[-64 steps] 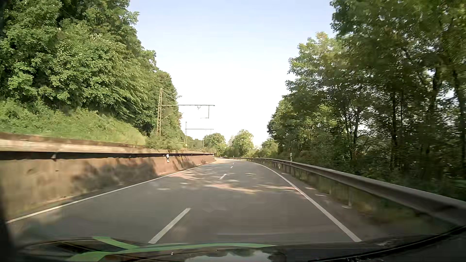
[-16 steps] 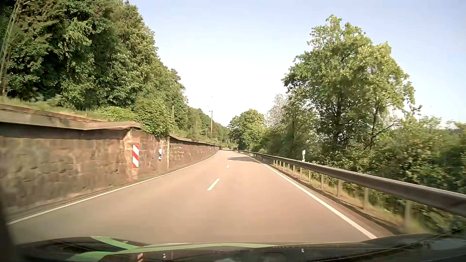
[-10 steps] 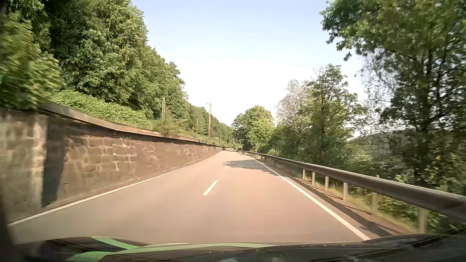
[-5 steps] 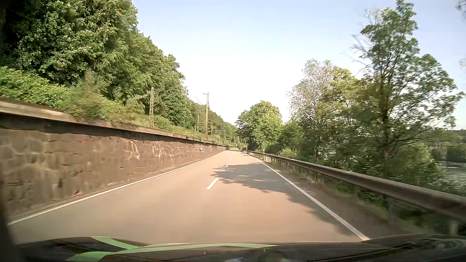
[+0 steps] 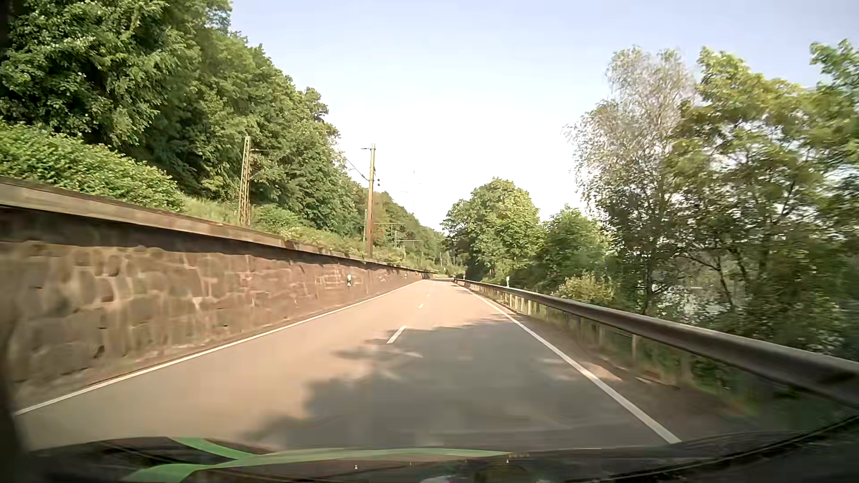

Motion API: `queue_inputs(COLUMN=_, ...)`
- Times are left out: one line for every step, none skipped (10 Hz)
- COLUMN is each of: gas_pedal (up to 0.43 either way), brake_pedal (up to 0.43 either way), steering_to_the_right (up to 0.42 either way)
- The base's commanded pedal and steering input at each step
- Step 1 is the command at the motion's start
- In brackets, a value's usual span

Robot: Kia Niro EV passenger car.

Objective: Follow the waypoints while adhering to traffic rules and regulations

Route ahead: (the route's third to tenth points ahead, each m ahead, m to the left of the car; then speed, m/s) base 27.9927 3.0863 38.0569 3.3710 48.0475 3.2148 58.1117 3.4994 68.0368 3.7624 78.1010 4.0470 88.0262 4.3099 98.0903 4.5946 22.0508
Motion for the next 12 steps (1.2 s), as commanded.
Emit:
queue_inputs(gas_pedal=0.22, brake_pedal=0.0, steering_to_the_right=-0.011)
queue_inputs(gas_pedal=0.209, brake_pedal=0.0, steering_to_the_right=-0.011)
queue_inputs(gas_pedal=0.15, brake_pedal=0.0, steering_to_the_right=-0.011)
queue_inputs(gas_pedal=0.118, brake_pedal=0.0, steering_to_the_right=-0.011)
queue_inputs(gas_pedal=0.11, brake_pedal=0.0, steering_to_the_right=-0.011)
queue_inputs(gas_pedal=0.11, brake_pedal=0.0, steering_to_the_right=-0.011)
queue_inputs(gas_pedal=0.087, brake_pedal=0.0, steering_to_the_right=-0.011)
queue_inputs(gas_pedal=0.0, brake_pedal=0.0, steering_to_the_right=-0.009)
queue_inputs(gas_pedal=0.0, brake_pedal=0.0, steering_to_the_right=-0.008)
queue_inputs(gas_pedal=0.0, brake_pedal=0.0, steering_to_the_right=-0.007)
queue_inputs(gas_pedal=0.0, brake_pedal=0.0, steering_to_the_right=-0.006)
queue_inputs(gas_pedal=0.0, brake_pedal=0.0, steering_to_the_right=-0.005)
